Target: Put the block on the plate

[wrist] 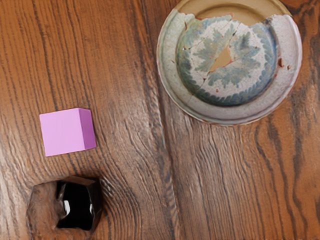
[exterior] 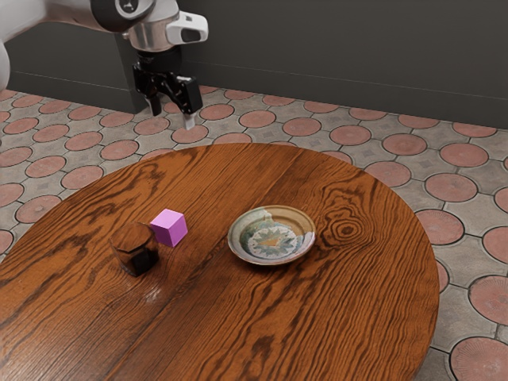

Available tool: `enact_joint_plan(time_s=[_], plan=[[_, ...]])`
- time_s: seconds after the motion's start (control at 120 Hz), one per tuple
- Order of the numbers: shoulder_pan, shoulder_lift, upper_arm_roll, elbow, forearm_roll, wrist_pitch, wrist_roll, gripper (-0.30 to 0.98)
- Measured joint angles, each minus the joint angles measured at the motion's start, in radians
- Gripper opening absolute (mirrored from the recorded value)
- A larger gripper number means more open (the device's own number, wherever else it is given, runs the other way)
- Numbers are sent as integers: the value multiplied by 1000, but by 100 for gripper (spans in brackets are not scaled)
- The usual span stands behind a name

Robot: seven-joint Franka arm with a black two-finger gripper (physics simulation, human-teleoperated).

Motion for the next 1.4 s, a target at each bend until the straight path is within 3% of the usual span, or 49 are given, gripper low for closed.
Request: enact_joint_plan(time_s=[0.2,0.383,0.717,0.967,1.4], plan=[[1,19,16,-26,2,5,16,69],[85,173,23,-65,-14,118,63,69],[134,252,107,-312,-162,419,183,69],[195,346,111,-313,-186,540,253,69],[199,432,101,-275,-220,612,315,69]])
